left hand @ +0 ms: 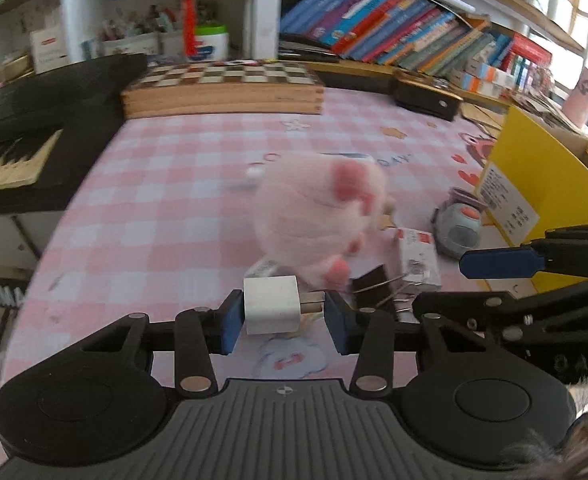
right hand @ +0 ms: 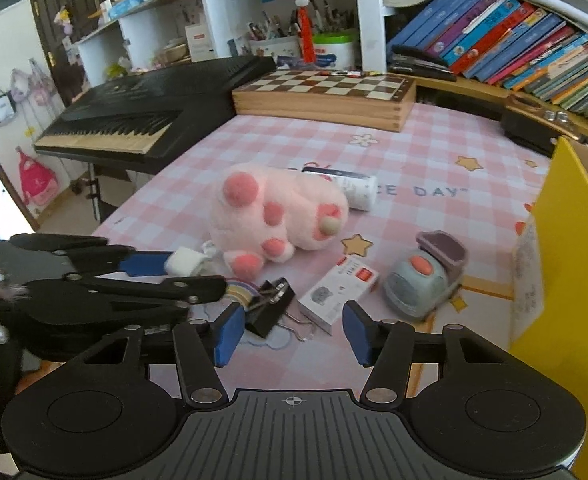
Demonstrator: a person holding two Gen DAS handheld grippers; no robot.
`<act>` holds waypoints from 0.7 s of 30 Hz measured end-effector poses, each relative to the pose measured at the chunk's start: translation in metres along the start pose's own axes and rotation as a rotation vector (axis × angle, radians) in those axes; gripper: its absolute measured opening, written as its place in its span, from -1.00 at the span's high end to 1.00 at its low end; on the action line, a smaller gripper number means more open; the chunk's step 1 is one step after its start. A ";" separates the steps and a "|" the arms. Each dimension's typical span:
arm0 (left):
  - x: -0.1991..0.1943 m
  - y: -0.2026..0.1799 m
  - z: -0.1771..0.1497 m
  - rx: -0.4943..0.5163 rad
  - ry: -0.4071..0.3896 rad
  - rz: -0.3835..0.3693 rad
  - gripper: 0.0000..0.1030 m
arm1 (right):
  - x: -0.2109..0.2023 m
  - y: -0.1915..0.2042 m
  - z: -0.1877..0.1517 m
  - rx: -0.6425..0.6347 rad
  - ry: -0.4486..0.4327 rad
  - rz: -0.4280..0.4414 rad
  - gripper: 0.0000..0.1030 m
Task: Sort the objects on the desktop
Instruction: 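Grasp the white charger with the left tool while the right tool grasps the black binder clip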
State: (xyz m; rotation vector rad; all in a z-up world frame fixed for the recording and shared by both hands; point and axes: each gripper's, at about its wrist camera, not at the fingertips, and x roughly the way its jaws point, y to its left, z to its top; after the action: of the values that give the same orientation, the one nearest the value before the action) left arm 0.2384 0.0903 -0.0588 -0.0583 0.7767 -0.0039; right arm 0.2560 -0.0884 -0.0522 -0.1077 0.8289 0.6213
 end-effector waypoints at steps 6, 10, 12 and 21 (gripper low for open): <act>-0.020 0.022 -0.006 -0.074 0.008 0.042 0.21 | 0.017 0.001 0.006 0.058 0.041 0.045 0.23; -0.027 0.024 -0.009 -0.092 0.010 0.052 0.21 | 0.024 -0.010 0.011 0.202 0.067 0.100 0.50; -0.029 0.024 -0.009 -0.095 0.010 0.050 0.21 | 0.026 -0.012 0.012 0.244 0.071 0.097 0.60; -0.037 0.022 -0.006 -0.088 -0.016 0.019 0.21 | 0.015 -0.011 0.012 0.260 0.037 0.068 0.96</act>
State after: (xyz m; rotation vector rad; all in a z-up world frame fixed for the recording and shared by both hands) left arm 0.2074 0.1133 -0.0387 -0.1339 0.7615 0.0491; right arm 0.2772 -0.0863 -0.0566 0.1465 0.9451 0.5715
